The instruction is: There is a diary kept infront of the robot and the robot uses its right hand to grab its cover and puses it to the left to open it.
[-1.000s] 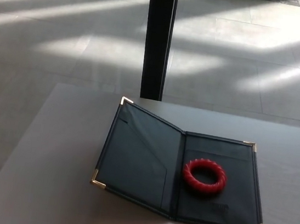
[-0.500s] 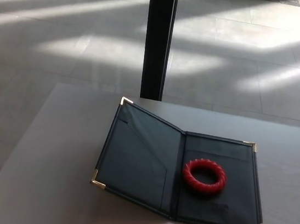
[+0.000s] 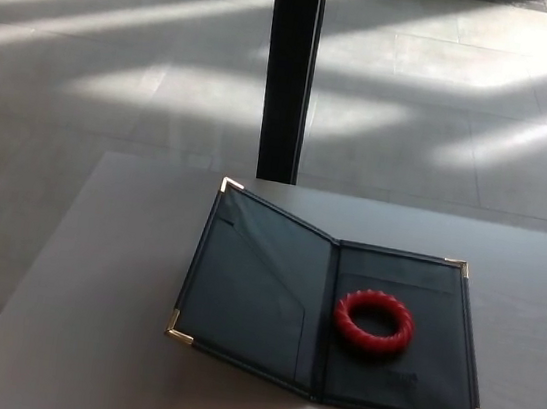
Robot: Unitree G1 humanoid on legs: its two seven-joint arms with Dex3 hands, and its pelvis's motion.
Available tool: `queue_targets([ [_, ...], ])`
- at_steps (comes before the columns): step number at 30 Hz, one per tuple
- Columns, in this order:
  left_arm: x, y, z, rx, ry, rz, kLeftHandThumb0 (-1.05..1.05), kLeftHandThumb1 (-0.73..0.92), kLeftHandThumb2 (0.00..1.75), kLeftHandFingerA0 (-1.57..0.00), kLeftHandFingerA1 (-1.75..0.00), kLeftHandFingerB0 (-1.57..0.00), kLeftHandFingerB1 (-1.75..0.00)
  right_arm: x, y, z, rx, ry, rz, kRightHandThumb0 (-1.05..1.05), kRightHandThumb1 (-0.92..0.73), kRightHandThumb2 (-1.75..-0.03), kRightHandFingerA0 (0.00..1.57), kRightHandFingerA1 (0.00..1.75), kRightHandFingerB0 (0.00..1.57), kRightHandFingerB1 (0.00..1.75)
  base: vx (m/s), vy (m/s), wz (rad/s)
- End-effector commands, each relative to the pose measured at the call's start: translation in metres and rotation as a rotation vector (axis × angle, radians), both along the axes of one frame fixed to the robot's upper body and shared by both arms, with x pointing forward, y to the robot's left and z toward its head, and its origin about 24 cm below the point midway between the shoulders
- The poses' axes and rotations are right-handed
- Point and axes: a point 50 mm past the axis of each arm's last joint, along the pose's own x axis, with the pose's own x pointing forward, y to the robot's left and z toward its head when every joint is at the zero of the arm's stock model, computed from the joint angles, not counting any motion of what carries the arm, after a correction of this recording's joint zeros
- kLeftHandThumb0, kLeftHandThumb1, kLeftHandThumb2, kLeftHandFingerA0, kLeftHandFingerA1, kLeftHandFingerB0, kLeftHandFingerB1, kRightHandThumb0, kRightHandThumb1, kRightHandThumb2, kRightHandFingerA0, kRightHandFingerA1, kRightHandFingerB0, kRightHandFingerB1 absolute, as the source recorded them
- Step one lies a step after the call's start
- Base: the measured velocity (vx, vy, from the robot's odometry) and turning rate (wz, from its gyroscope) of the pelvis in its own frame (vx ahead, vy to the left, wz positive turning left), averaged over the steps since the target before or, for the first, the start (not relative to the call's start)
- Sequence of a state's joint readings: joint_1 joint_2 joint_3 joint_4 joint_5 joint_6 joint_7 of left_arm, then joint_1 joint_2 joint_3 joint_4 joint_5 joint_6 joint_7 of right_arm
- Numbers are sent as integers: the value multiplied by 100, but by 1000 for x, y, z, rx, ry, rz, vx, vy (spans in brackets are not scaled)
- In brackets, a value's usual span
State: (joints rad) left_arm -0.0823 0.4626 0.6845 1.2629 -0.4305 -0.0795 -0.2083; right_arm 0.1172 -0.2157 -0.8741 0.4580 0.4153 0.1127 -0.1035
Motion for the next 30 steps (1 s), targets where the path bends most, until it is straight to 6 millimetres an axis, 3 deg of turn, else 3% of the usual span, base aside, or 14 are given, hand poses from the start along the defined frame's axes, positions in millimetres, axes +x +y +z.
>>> queue_targets([
  [1,1,2,2,13,-8,13,-105,76,149,-69,-147,-48,-130,0,-4,6,-6,-19,-10,-72,-92,-76,85,107,49,91,0,0,0],
  [17,0,3,3,6,-16,11,-105,77,152,-58,-147,-34,-126,-3,-3,5,-6,-22,3,-74,-92,-77,87,105,50,91,0,0,0],
  [30,1,2,2,-1,-22,26,-105,79,149,-63,-147,-43,-129,-3,-4,5,3,-28,-13,-74,-92,-76,89,105,49,91,0,0,0],
])
